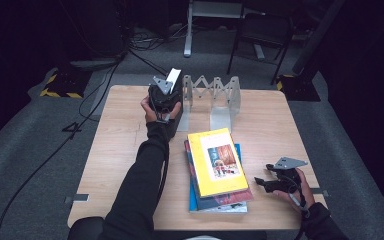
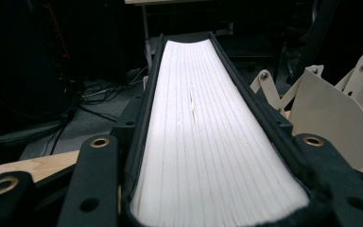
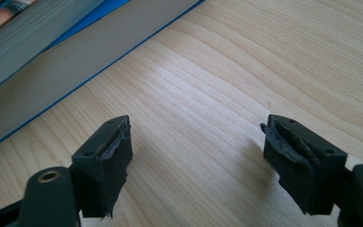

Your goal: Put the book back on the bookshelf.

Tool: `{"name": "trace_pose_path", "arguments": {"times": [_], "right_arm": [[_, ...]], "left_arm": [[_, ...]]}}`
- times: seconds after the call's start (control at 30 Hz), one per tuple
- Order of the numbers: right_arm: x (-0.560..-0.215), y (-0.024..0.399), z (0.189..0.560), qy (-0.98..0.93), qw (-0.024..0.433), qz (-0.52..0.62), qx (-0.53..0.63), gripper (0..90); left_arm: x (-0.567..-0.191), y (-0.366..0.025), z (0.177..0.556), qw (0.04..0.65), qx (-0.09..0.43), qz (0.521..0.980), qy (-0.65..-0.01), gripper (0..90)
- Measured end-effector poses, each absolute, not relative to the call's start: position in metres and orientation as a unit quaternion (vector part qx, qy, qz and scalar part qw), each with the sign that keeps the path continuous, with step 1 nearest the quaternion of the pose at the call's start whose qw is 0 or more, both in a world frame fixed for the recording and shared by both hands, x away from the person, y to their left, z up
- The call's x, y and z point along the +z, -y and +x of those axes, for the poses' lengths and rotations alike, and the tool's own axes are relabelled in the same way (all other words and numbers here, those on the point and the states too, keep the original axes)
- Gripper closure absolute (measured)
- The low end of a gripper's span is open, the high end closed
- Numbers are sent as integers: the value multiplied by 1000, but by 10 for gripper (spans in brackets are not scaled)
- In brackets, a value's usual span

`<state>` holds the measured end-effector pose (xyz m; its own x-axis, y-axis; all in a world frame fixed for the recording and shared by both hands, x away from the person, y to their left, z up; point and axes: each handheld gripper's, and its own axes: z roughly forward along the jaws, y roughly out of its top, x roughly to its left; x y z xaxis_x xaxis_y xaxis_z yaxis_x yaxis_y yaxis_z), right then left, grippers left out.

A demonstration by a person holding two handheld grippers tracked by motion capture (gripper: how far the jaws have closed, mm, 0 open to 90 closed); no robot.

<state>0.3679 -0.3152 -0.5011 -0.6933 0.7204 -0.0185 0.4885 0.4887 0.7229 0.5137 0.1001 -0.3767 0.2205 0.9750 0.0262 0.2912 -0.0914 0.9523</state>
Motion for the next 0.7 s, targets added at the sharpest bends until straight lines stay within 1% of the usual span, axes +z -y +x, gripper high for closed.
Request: {"name": "trace_pose_path", "arguments": {"times": [0.27, 0.37, 0.53, 0.7], "right_arm": [[-501, 316, 368, -847, 159, 358, 360, 239], [-501, 316, 368, -847, 160, 358, 359, 239], [-501, 316, 368, -847, 160, 358, 359, 239], [-501, 316, 368, -847, 160, 358, 359, 239]], "left_arm": [[-381, -100, 510, 454, 376, 639, -494, 486], [-380, -101, 511, 456, 368, 641, -497, 474], [-380, -105, 506, 463, 358, 647, -488, 417], [-380, -112, 499, 468, 349, 662, -470, 381]]}}
